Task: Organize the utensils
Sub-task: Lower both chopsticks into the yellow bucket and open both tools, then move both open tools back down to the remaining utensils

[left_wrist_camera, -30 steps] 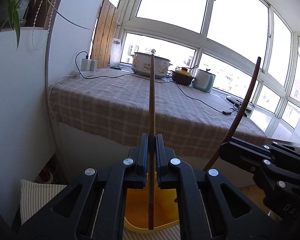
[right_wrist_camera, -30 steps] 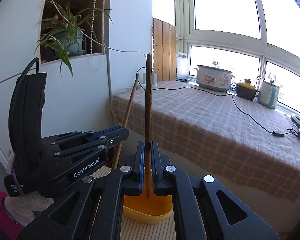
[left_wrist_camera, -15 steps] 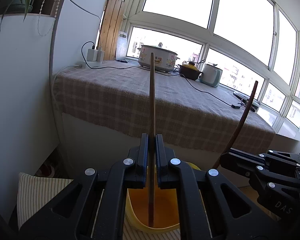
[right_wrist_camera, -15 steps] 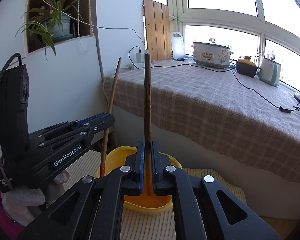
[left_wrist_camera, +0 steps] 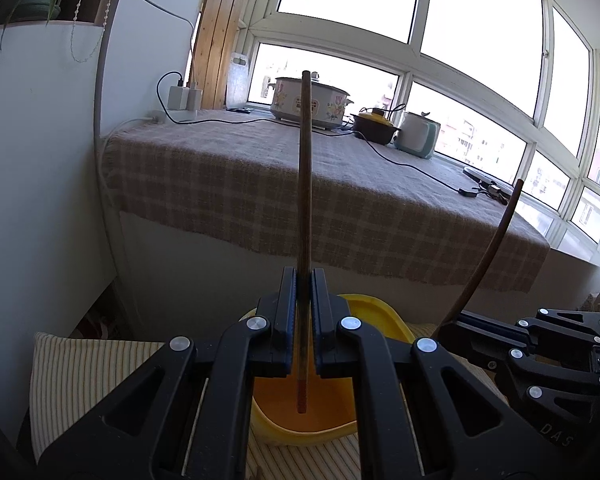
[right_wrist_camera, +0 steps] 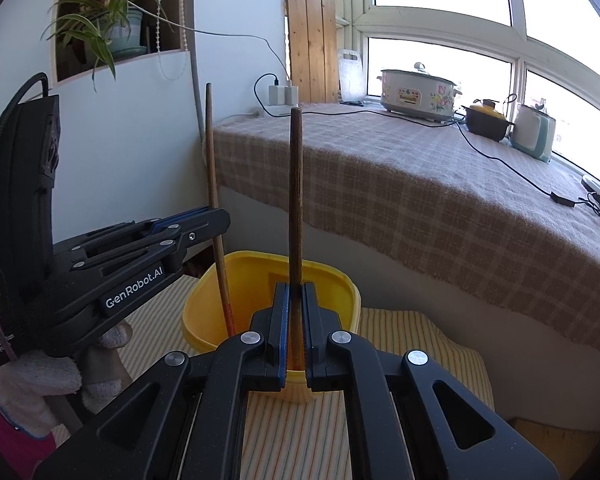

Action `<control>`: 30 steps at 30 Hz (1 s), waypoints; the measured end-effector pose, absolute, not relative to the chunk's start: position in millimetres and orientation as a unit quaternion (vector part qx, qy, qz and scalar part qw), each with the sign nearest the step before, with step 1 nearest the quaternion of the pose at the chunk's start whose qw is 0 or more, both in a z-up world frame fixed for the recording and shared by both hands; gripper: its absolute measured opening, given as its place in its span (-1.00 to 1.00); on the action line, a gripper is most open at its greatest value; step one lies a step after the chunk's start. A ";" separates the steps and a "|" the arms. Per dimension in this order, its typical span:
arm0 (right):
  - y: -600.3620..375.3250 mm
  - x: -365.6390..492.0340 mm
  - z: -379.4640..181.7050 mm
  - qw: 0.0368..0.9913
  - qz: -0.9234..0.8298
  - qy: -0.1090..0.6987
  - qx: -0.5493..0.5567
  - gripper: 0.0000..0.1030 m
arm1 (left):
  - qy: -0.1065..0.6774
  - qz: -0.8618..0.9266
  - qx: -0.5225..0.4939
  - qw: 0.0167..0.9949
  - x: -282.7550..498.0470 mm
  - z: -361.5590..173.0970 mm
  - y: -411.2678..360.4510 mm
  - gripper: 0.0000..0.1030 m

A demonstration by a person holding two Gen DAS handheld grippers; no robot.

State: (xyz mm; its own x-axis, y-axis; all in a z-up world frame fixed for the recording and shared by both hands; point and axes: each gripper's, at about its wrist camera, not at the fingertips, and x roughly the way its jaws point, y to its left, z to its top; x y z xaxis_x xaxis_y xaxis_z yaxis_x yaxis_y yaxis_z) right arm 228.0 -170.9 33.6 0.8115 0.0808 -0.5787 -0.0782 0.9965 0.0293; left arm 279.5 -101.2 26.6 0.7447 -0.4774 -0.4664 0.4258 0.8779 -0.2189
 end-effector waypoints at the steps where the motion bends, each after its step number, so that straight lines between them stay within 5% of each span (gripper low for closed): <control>1: -171.2 226.5 31.5 0.951 0.041 0.306 0.002 -0.92 | 0.265 -0.243 -0.046 0.932 278.7 25.2 -102.7 -0.91; 7: -171.8 221.8 27.3 0.950 0.040 0.310 0.001 -0.92 | 0.280 -0.238 -0.029 0.930 273.0 22.4 -106.7 -0.82; 10: -170.6 220.2 26.6 0.950 0.040 0.309 -0.002 -0.90 | 0.288 -0.233 -0.032 0.928 270.5 23.3 -104.0 -0.19; 16: -170.9 208.2 29.6 0.955 0.037 0.296 -0.001 -0.19 | 0.277 -0.232 -0.029 0.932 252.3 30.6 -93.3 -0.17; 30: -159.3 172.0 35.2 0.952 0.068 0.297 0.020 -0.06 | 0.270 -0.209 0.005 0.940 189.7 48.9 -38.9 -0.18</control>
State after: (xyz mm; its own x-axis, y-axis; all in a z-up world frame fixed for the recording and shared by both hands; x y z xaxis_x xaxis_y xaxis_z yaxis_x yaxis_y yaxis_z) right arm 172.0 -159.3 35.2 0.8143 0.1418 -0.5629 -0.1175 0.9899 0.0794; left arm 189.7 -38.9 48.9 0.7678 -0.3896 -0.5087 0.3946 0.9130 -0.1037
